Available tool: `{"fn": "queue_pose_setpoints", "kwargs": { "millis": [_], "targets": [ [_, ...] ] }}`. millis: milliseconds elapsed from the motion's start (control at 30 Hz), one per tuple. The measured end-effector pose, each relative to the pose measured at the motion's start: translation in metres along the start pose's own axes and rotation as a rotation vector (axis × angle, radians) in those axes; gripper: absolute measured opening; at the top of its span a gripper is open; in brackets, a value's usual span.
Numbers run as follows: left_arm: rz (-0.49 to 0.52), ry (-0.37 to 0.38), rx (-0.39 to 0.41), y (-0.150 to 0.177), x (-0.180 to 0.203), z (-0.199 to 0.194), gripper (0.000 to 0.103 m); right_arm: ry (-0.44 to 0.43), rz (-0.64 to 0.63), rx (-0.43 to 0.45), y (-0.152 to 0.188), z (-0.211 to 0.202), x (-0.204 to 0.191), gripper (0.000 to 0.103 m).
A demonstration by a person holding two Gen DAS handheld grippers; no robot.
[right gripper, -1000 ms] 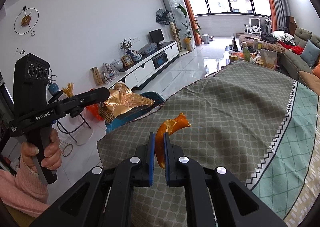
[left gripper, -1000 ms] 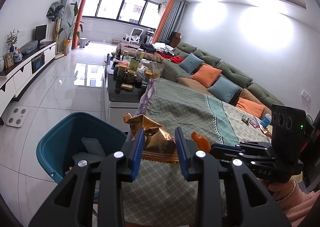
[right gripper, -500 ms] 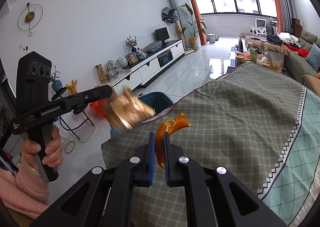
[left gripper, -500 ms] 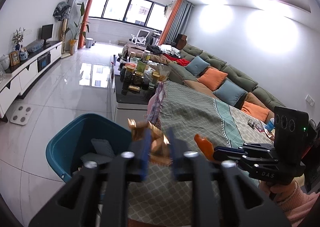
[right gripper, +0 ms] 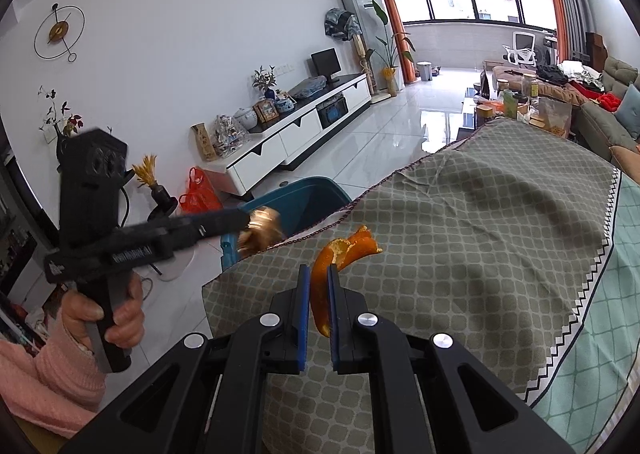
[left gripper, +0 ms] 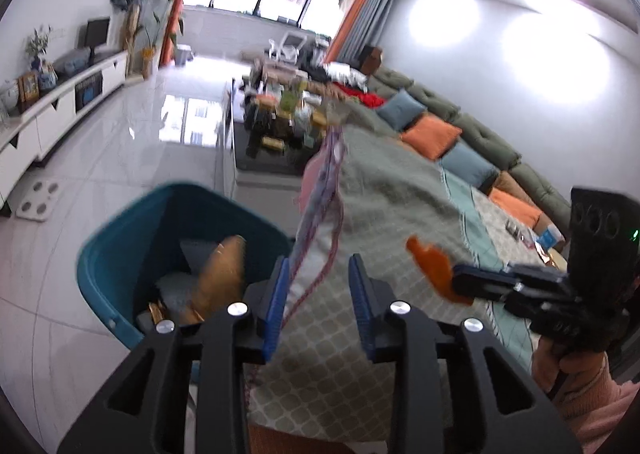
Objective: Collect trash
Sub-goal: 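Carry the orange peel over the teal bin with the right gripper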
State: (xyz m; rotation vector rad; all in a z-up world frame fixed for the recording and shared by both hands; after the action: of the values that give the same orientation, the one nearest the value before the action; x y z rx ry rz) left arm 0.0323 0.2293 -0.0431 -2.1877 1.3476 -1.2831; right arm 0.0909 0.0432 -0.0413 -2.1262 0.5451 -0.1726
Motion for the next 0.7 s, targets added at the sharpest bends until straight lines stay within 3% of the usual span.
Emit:
{"fn": "queue_pose_setpoints", "kwargs": {
  "millis": [67,233,700],
  "targets": [
    [-0.011,-0.005,-0.023,0.006,-0.005,0.007,0.031,-0.001,-0.001,-0.004,0.001,0.002,-0.001,0.009],
    [-0.046,0.011,-0.053,0.012,-0.015,0.015,0.015,-0.014,-0.006,-0.014,0.001,0.006,-0.003,0.009],
    [-0.056,-0.023,0.012,0.006,-0.021,0.003,0.015,-0.092,-0.088,-0.029,-0.030,0.043,-0.025,0.009]
  ]
}}
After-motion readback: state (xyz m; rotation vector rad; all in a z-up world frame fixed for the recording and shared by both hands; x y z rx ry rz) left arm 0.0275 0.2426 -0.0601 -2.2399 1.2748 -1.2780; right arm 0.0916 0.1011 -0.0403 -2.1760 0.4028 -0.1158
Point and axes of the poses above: each gripper's, at about its wrist camera, not at the fingertips, and z roughly the way its jaws point, x to its right, y to its underside, the point moved 4 cm from there along z, roughly the way its jaws point, and after that the axes turned 15 degrees about -z, right-handed, at the moved point
